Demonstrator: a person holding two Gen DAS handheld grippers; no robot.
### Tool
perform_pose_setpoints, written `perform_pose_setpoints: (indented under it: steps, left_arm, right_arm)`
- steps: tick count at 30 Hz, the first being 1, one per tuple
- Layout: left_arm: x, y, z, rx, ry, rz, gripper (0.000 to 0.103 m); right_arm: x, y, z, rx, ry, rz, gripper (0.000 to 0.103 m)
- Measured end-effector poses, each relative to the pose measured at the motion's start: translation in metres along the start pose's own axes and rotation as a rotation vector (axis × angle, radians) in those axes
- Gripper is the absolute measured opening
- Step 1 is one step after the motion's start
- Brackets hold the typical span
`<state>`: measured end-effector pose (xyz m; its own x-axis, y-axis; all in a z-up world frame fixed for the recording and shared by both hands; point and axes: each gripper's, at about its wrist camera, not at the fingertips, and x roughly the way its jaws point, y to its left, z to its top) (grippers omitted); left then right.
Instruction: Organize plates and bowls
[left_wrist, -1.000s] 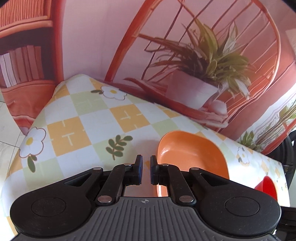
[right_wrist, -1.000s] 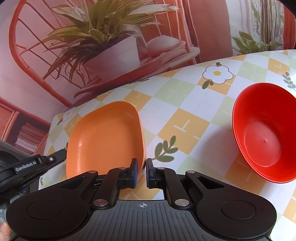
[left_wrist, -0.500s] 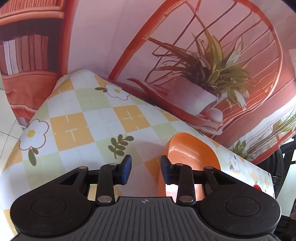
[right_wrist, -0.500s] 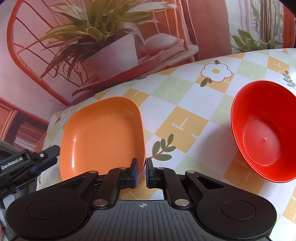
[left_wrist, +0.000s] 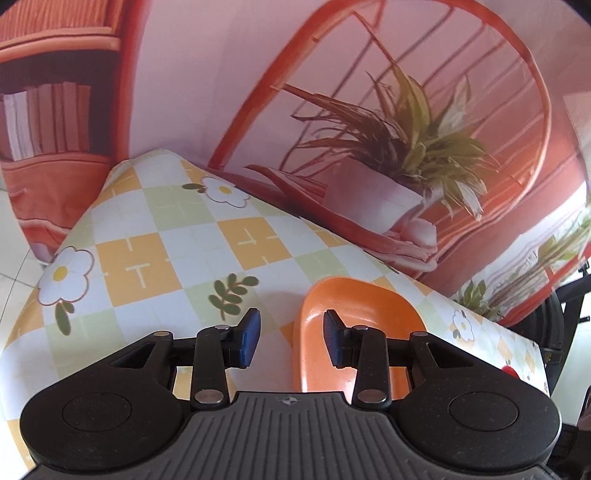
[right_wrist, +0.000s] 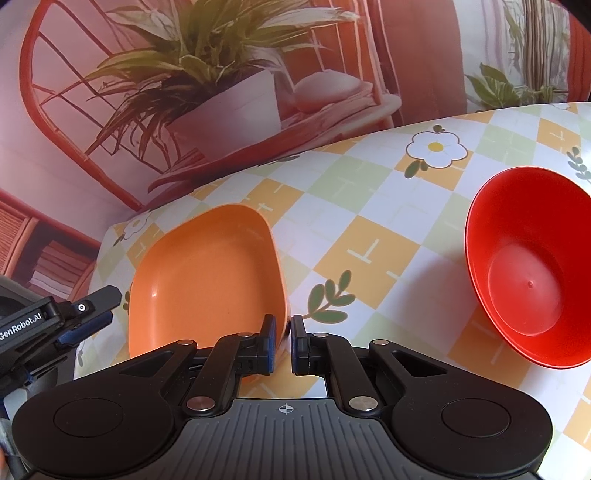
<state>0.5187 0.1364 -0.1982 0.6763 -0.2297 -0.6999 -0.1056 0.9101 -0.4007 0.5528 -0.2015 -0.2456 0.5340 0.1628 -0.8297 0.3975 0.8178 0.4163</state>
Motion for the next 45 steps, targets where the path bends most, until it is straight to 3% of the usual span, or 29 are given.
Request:
perform_pose_setpoints:
  steps: [7, 9, 11, 19, 30, 37, 45]
  left_arm:
    - [0.020, -0.018, -0.016, 0.074, 0.032, 0.033, 0.037]
    - [0.023, -0.017, -0.021, 0.060, 0.038, 0.033, 0.014]
    - [0.022, -0.017, -0.025, 0.092, 0.043, 0.064, 0.006]
    - [-0.017, -0.026, -0.025, 0.099, -0.017, 0.060, 0.006]
    - [-0.101, -0.076, -0.024, 0.175, -0.119, 0.058, 0.007]
    - [-0.148, -0.109, -0.039, 0.217, -0.151, 0.025, 0.007]
    - [-0.171, -0.135, -0.075, 0.254, -0.132, -0.024, 0.008]
  right_arm:
    - [0.000, -0.001, 0.000, -0.004, 0.001, 0.003, 0.007]
    - [-0.001, -0.001, 0.000, -0.004, 0.001, -0.002, 0.007]
    - [-0.002, -0.001, -0.001, -0.004, 0.002, -0.011, 0.007]
    - [-0.030, 0.002, -0.007, -0.002, -0.010, 0.041, 0.007]
    - [-0.123, 0.001, -0.014, 0.005, -0.110, 0.148, 0.007]
    - [-0.181, -0.022, -0.033, 0.006, -0.175, 0.199, 0.007]
    - [-0.218, -0.064, -0.066, 0.049, -0.204, 0.208, 0.007]
